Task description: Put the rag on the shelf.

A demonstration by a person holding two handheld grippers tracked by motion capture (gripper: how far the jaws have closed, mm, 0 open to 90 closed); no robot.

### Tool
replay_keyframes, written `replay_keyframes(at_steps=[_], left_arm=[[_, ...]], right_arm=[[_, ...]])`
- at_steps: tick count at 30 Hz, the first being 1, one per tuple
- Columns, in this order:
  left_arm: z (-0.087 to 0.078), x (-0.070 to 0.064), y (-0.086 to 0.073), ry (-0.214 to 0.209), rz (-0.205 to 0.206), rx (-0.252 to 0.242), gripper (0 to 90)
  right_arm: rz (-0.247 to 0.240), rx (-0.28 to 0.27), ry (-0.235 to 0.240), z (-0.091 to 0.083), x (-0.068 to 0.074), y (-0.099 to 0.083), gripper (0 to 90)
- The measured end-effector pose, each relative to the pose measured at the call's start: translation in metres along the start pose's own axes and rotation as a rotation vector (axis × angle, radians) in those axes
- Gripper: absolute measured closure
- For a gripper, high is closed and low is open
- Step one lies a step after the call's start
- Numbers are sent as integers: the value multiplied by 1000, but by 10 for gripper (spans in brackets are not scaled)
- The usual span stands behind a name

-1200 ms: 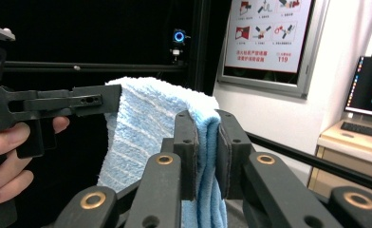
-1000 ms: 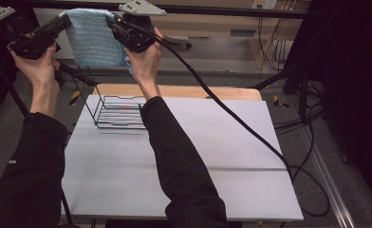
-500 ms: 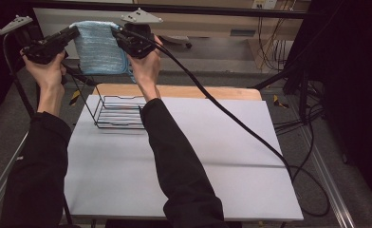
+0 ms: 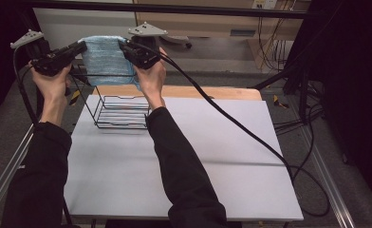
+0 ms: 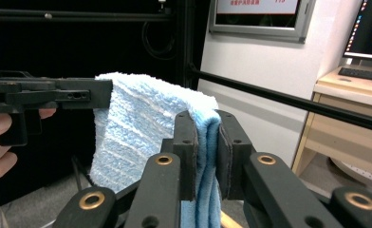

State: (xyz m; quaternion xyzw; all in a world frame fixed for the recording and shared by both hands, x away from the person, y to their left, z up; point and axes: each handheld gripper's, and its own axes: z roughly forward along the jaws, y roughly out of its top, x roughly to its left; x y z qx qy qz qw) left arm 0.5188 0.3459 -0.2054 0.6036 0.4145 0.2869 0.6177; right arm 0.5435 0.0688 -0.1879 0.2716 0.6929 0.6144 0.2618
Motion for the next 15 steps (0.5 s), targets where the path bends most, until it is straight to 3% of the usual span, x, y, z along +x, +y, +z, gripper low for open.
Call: replay_keyframes(at_steps=[15], left_arm=[[-17,-1,-17,-24,35,25,815]], right_arm=[[-25,42,43,-9,11,-15,805]])
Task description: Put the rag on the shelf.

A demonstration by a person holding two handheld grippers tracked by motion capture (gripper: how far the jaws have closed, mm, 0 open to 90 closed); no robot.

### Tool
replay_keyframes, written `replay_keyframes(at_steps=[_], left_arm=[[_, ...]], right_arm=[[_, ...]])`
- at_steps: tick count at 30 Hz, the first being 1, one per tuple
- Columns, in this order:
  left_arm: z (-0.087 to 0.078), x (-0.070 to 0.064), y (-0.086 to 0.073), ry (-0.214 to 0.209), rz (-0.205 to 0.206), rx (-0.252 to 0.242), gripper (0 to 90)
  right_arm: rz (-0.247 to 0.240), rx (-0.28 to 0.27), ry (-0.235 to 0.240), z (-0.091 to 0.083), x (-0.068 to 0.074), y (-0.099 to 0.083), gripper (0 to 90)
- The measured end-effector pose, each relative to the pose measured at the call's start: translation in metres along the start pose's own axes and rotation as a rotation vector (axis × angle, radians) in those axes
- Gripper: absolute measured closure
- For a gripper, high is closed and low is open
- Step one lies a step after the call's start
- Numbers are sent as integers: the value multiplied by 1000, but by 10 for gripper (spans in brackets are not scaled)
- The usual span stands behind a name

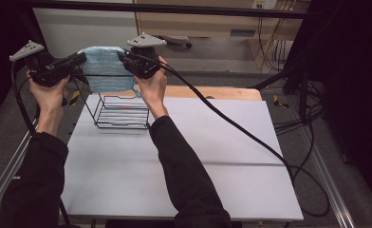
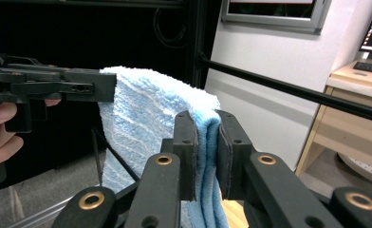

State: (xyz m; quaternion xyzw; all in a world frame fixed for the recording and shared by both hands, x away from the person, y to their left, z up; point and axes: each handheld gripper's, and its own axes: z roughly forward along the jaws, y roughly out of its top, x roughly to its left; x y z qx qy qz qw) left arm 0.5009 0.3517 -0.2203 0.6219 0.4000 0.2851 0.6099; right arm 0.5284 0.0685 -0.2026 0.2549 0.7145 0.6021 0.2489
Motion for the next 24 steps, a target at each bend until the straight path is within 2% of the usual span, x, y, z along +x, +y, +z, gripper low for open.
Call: replay_keyframes(at_steps=[11,14,17,24], left_arm=[[-1,-1,-6,-2,26,50,815],[-5,-2,-7,-8,32,43,814],[-10,0,-9,-24,21,37,812],[-22,-2,-14,-43,33,24,812]], right_arm=[[6,33,14,-1,-1,-11,804],[-7,29,29,-4,2,-12,804],[-11,24,46,-6,4,-12,803],[-26,26,65,-10,9,-11,802]])
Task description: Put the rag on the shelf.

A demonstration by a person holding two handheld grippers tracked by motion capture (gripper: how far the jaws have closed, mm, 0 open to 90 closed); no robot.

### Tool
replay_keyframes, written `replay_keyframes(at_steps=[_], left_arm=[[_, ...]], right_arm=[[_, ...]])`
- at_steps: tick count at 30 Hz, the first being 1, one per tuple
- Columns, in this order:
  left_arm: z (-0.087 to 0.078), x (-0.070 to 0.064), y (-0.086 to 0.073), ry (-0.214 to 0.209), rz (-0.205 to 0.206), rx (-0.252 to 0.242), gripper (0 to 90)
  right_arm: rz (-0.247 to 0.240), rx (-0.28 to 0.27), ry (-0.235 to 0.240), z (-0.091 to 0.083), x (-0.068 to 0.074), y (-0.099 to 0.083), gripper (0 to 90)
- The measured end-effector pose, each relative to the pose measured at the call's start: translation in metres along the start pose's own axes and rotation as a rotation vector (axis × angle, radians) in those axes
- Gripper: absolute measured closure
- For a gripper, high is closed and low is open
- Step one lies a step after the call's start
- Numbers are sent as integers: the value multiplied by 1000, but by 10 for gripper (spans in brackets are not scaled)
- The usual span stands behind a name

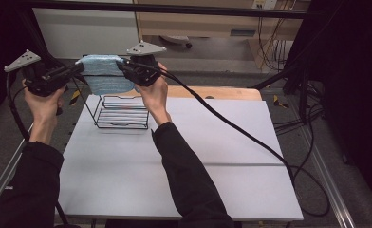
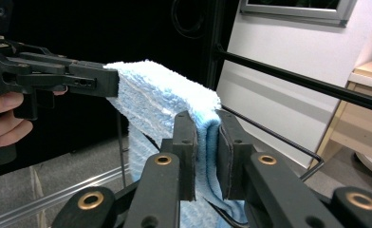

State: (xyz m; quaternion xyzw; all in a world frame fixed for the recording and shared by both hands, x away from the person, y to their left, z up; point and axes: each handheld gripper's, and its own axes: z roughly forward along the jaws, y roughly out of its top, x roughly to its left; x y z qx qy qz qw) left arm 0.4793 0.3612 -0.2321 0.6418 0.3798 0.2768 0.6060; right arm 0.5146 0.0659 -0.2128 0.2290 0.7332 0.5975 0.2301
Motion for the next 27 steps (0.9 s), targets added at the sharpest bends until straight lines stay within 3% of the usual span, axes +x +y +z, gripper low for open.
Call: replay_keyframes(at_steps=[4,14,18,19,24,27], left_arm=[[-2,0,-3,-10,-14,10,804],[-7,-4,-9,12,-21,61,778],[-13,-4,1,26,-42,87,726],[-17,-4,10,35,-52,82,721],[-22,-10,31,45,-45,61,733],[-15,-17,41,48,-29,83,773]], right_arm=[[-11,11,6,-2,2,0,802],[-28,65,22,-1,10,-6,801],[-36,75,26,-1,11,-8,800],[-35,77,27,-1,12,-8,801],[-45,85,29,-1,13,-9,801],[-60,91,31,-2,14,-10,799]])
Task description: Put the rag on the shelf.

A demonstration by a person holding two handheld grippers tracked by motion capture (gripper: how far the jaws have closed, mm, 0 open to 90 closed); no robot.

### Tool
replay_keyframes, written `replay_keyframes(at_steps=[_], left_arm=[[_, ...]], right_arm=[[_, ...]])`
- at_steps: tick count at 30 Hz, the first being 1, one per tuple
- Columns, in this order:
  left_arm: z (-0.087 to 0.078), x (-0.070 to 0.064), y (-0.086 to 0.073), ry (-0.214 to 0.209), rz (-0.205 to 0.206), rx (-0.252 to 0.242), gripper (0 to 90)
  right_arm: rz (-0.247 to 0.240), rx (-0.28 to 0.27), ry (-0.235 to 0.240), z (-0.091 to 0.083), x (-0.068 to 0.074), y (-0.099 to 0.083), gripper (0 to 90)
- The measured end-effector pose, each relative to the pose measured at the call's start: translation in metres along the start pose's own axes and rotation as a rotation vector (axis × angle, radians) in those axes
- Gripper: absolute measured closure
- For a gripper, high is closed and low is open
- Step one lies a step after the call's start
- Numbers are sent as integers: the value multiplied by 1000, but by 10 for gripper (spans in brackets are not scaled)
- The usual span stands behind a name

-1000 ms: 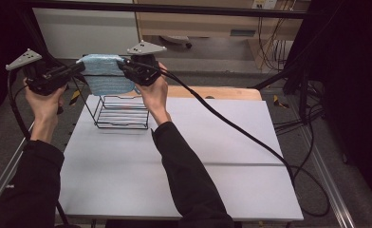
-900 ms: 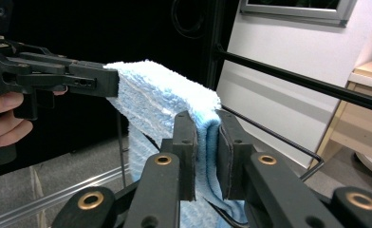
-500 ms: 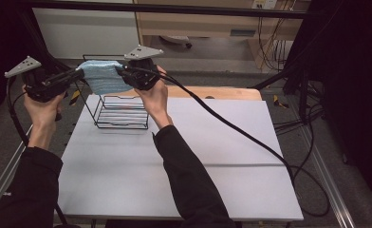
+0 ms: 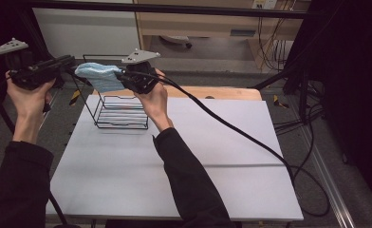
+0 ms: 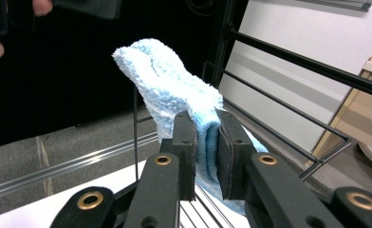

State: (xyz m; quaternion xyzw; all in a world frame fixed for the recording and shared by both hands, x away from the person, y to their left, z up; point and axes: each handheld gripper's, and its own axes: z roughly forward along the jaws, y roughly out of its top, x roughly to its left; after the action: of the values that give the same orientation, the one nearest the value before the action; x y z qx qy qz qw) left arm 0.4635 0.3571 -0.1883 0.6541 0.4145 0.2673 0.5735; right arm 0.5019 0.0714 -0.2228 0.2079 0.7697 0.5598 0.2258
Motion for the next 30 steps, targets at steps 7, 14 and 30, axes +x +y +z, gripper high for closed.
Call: replay_keyframes(at_steps=[7,14,30], left_arm=[[21,-6,-4,8,13,84,864],[18,-4,-19,-27,2,110,893],[21,-7,-36,-26,25,148,895]], right_arm=[[-16,8,1,-1,2,-1,798],[-5,15,1,0,1,-1,790],[-19,33,18,-3,6,-1,755]])
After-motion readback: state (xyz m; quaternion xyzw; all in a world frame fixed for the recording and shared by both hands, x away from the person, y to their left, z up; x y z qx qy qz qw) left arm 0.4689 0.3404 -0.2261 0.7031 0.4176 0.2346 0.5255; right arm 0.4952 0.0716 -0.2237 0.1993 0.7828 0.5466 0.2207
